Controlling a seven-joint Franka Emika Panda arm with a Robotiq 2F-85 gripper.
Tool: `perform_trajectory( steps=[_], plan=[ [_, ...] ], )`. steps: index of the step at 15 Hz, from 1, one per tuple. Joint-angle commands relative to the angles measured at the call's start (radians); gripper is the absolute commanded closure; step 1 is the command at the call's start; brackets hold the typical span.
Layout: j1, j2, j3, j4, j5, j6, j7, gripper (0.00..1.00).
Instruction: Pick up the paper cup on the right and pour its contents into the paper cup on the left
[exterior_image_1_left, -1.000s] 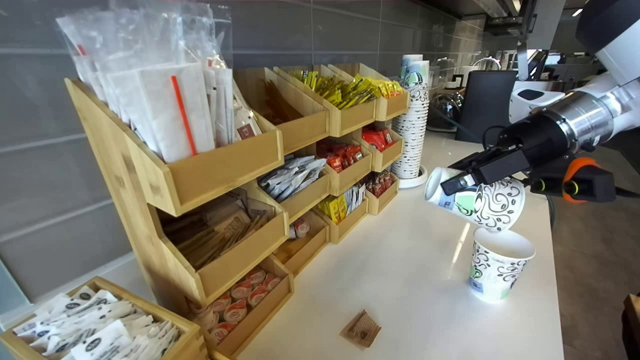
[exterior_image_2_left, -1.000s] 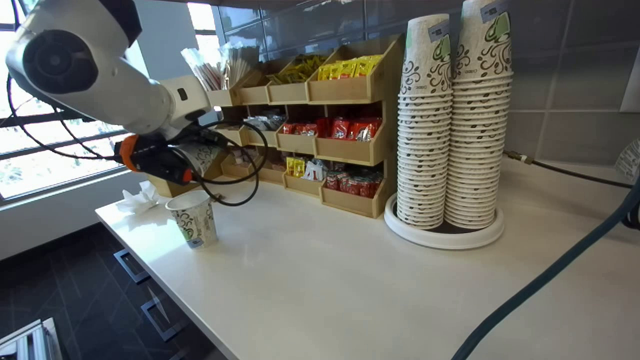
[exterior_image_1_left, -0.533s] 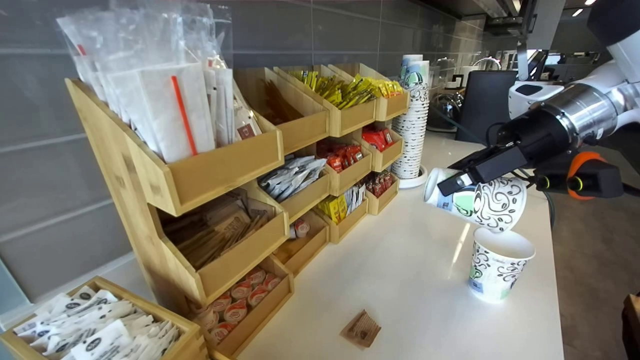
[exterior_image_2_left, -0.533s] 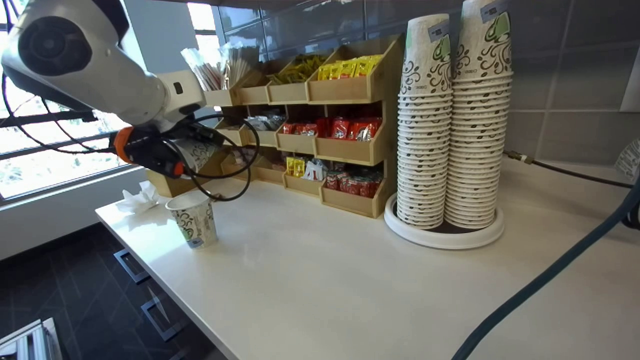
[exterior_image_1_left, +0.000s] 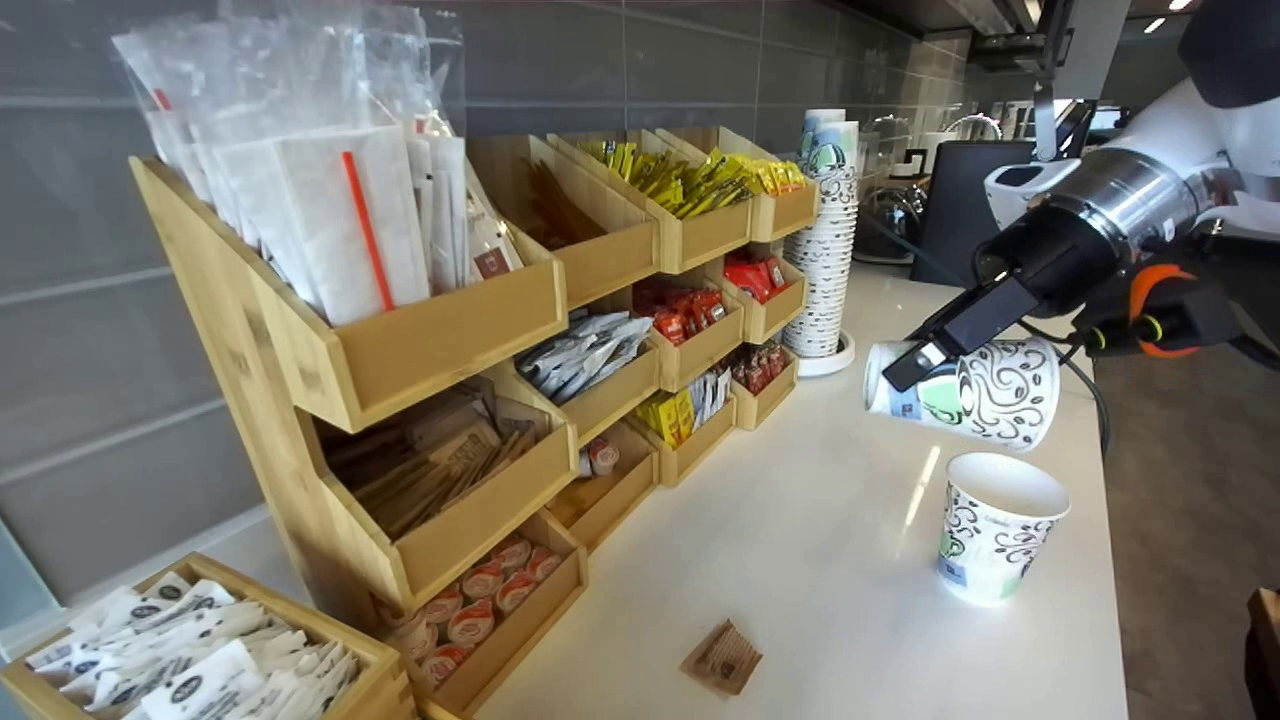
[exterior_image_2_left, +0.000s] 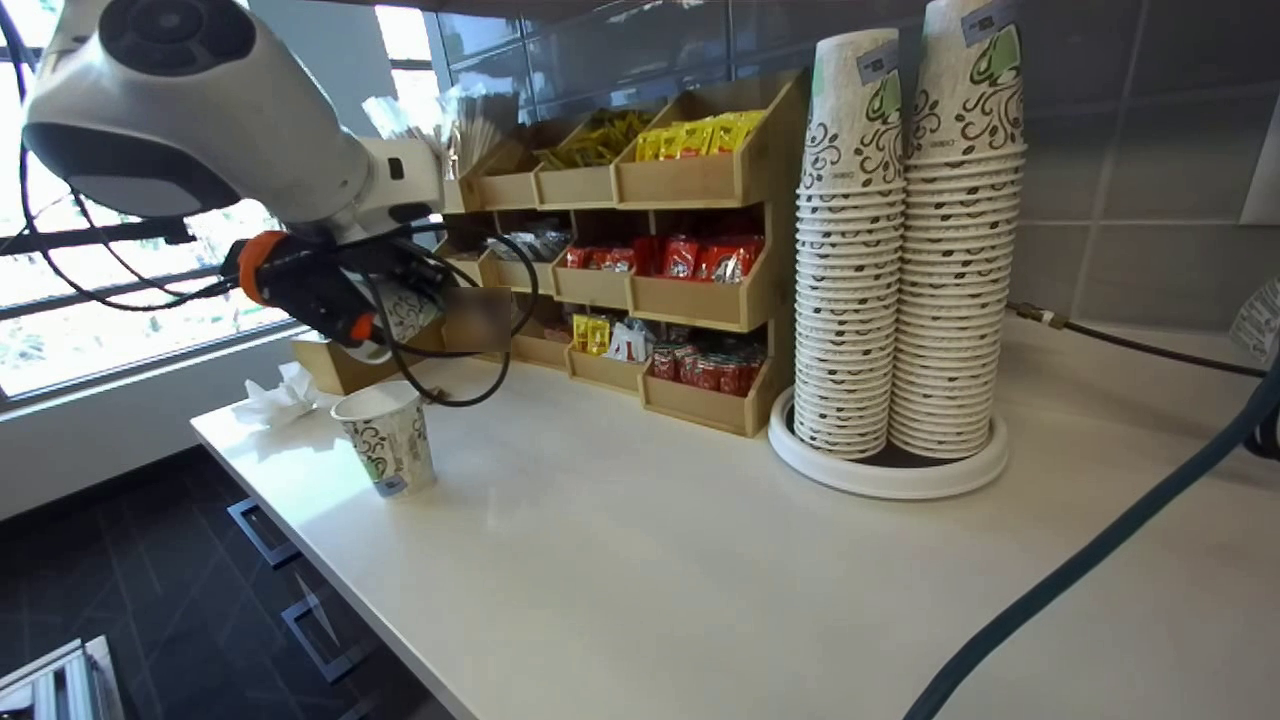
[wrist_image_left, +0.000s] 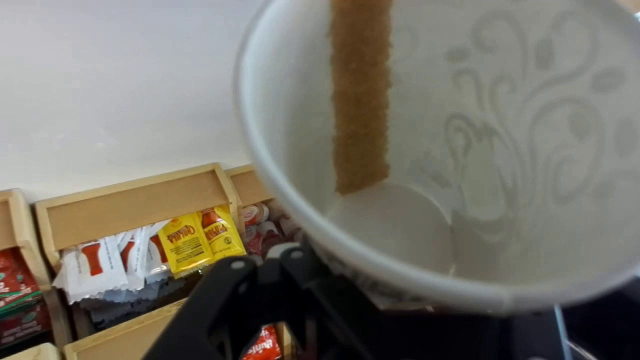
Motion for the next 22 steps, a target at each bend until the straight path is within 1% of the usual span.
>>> perform_trajectory(
  steps=[1,2,3,4,6,8,15,18,20,21,22],
  plan=[
    [-0.272,-0.116,0.132,0.002,-0.227,-0.226,0.234,0.58],
    [-0.336,-0.144,0.156,0.022,-0.267,-0.302,0.286,0.58],
    [-0.387,-0.179,0.161,0.042,-0.312,-0.378,0.345,0.58],
    [-0.423,-0.197,0.161,0.061,-0.333,-0.438,0.395,0.58],
    [-0.469,-0.228,0.147,0.093,-0.348,-0.532,0.480,0.58],
    [-0.506,-0.247,0.140,0.104,-0.334,-0.589,0.574,0.58],
    [-0.612,-0.243,0.176,0.078,-0.321,-0.594,0.881,0.58],
    [-0.638,-0.241,0.168,0.048,-0.291,-0.595,0.985,0.58],
    [-0.661,-0.233,0.174,0.027,-0.298,-0.605,1.056,0.58],
    [-0.638,-0.236,0.166,0.042,-0.301,-0.585,0.985,0.33],
    [-0.646,-0.235,0.167,0.032,-0.300,-0.586,1.007,0.33]
  ],
)
